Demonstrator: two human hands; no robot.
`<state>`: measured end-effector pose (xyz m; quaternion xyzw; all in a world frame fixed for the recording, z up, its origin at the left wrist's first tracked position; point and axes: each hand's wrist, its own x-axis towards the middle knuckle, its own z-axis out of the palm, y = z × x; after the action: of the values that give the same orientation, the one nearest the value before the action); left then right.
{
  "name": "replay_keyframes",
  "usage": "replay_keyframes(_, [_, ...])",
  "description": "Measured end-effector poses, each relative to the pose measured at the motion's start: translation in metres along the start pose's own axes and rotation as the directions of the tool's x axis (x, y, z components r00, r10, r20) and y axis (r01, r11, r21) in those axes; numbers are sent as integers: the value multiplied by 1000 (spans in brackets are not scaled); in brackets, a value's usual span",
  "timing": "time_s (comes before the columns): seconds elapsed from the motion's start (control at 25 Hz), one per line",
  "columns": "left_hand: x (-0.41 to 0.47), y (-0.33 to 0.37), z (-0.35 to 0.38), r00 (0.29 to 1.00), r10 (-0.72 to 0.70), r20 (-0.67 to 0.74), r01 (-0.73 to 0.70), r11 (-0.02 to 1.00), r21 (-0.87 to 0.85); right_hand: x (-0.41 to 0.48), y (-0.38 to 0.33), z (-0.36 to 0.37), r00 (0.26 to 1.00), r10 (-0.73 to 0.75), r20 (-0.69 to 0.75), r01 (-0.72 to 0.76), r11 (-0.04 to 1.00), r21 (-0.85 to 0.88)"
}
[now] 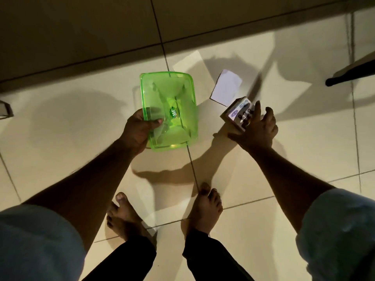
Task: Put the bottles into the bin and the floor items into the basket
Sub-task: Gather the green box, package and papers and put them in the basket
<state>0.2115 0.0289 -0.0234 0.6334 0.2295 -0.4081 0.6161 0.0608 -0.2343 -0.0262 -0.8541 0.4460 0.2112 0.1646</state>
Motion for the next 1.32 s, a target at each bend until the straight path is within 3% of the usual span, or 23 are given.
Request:
replay_keyframes(0.24, [6,-10,4,1000,-17,-21,13,987,-158,25,19,20,996,52,68,-50,998,-29])
replay_keyframes(0.36, [4,-15,4,999,-22,-23,17,975,-220,20,13,21,995,100,-9,-99,991,89])
replay_keyframes(0.48, [-2,-16,7,999,-38,8,39,969,-242,3,-5,10,975,109,-194,-47,953,299])
replay_keyframes(0.6, [-8,-12,11,996,-37,76,59,949,-308,-23,-48,4,949,-75,-306,171,939,299])
replay_keyframes(0.72, [-10,-6,16,996,-46,78,72,924,-376,-54,-100,16,930,-306,-204,357,886,296])
replay_keyframes(0.8, [-8,-1,14,993,-73,97,107,900,-423,-69,-128,26,927,-347,-143,375,851,368])
replay_keyframes(1.0, [-2,8,-8,954,-43,298,186,862,-472,-83,-168,37,915,-383,-130,395,775,493])
replay_keyframes(1.16, [5,-1,-16,975,73,210,17,918,-396,-85,-177,45,875,-481,-61,439,732,521])
replay_keyframes(1.24, [7,-3,-18,978,118,174,-59,948,-313,-83,-174,45,838,-536,-104,501,679,537])
replay_keyframes(1.32, [10,-1,-23,983,117,144,-64,943,-326,-74,-169,44,849,-492,-192,503,643,578])
